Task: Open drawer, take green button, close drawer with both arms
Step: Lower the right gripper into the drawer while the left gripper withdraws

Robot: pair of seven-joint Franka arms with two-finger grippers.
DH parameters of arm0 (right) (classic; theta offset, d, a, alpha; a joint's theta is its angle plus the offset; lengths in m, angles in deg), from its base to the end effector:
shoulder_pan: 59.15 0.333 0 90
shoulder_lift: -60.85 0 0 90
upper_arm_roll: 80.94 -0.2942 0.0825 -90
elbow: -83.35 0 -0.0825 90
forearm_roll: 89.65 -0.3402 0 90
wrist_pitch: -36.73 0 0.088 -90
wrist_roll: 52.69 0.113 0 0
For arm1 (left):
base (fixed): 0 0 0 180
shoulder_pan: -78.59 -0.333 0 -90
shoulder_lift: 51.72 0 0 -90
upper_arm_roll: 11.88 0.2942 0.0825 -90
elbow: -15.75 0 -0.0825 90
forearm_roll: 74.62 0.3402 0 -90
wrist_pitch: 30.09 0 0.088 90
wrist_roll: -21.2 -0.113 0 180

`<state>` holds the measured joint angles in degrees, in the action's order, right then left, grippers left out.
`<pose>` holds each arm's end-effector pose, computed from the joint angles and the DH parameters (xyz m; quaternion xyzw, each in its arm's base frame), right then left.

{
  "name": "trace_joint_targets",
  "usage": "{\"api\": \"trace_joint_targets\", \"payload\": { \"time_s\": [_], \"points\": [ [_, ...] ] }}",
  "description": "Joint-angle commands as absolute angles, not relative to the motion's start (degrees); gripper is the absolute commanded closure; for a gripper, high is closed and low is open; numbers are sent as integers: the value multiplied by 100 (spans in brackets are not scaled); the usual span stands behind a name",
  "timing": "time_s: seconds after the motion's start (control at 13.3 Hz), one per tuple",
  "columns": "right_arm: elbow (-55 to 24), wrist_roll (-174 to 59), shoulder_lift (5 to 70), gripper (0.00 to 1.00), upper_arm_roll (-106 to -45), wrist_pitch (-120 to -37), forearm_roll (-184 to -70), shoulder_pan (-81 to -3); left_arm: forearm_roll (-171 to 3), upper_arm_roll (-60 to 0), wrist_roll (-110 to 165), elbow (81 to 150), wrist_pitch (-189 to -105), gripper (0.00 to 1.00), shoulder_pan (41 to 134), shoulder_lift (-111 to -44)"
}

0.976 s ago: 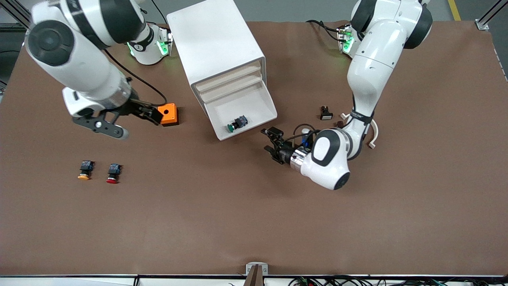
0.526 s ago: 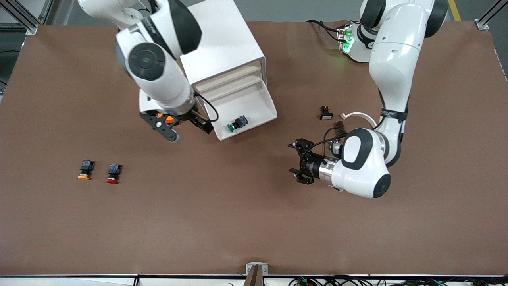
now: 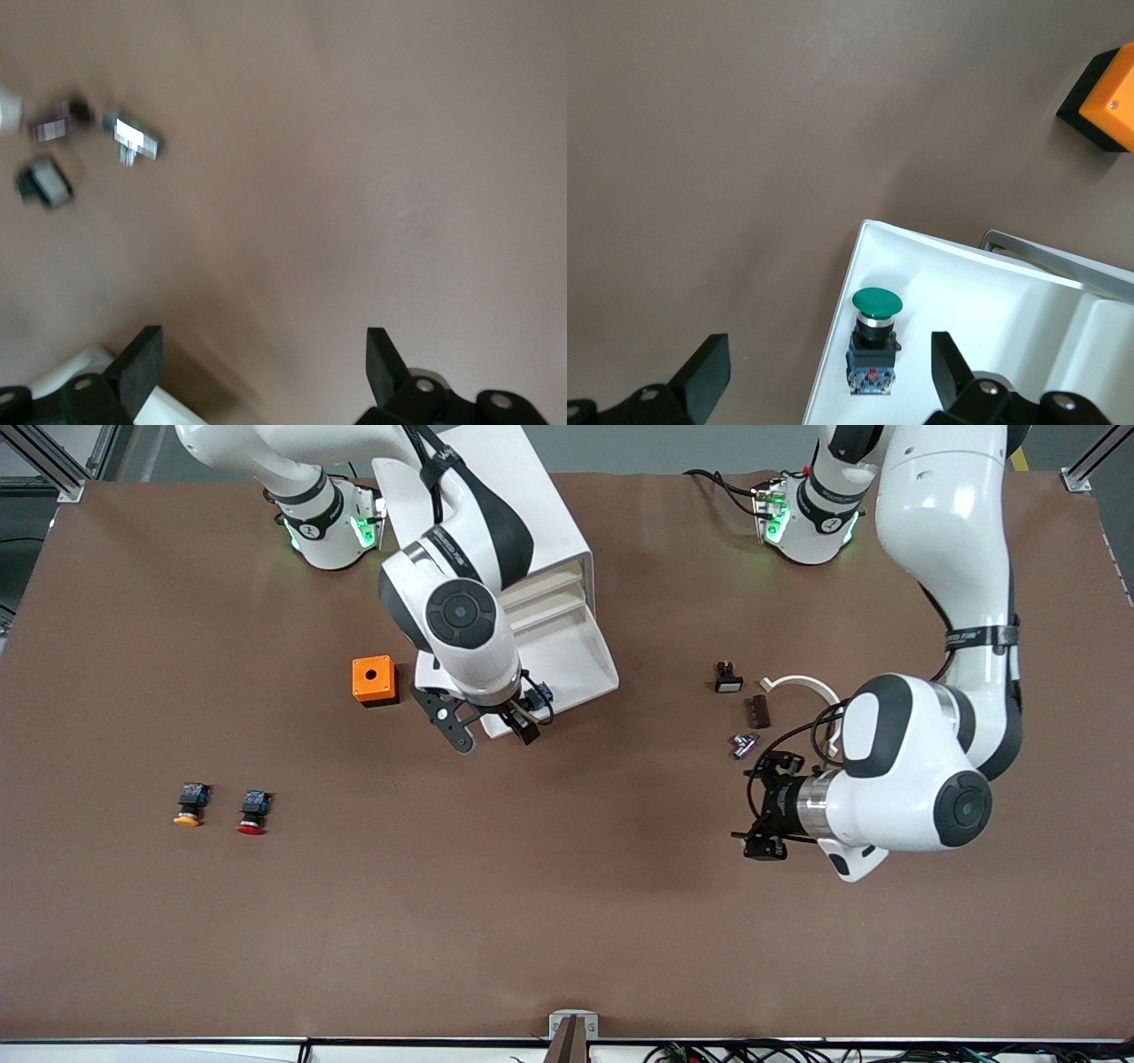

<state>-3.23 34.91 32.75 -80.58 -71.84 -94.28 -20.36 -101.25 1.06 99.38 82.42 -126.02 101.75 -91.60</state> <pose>0.4896 0.3973 0.3651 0.9013 -0.4284 -0.0563 0.0311 0.6403 -0.2037 0.3726 0.8026 0.5701 -0.1678 0.0512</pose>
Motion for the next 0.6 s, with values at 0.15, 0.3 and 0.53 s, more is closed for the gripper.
{"api": "trace_joint_targets", "payload": {
  "time_s": [0.15,0.3,0.53],
  "points": [
    [-278,3564,3089,0,-8006,-7128,-9528,-1978,-8950,121,7943,8396,-12589,0,10179,-8890],
    [-287,3564,2940,0,-8006,-7111,-9528,-1846,-8746,121,6722,8509,-12571,0,10170,-8811],
    [-278,3564,2702,0,-8006,-7128,-9528,-1723,-8719,121,5796,8606,-12527,0,10012,-8644]
  ]
}}
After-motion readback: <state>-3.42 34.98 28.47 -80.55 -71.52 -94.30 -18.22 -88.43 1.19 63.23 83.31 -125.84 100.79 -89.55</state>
